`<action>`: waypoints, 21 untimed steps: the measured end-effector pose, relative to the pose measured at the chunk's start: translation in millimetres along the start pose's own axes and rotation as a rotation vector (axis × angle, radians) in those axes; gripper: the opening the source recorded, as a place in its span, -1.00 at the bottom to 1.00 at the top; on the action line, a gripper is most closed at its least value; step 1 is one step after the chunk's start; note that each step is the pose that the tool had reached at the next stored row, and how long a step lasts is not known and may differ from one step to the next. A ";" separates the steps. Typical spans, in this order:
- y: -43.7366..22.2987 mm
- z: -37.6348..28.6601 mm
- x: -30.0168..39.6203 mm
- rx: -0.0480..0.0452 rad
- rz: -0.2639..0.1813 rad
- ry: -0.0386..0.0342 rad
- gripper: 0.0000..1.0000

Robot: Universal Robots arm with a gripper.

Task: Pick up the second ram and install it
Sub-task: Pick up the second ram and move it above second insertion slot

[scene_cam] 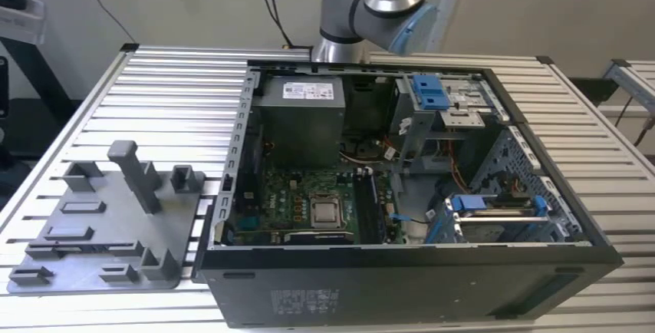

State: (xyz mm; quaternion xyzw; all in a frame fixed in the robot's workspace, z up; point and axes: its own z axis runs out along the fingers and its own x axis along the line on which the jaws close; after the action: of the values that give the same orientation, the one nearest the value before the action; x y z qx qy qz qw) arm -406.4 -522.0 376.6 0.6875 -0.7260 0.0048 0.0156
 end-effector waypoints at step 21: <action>5.9 6.4 0.2 0.0177 -0.029 -0.0572 -0.79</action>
State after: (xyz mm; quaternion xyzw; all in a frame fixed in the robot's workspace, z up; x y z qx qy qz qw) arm -412.3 -522.0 370.3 0.6978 -0.7161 -0.0087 -0.0113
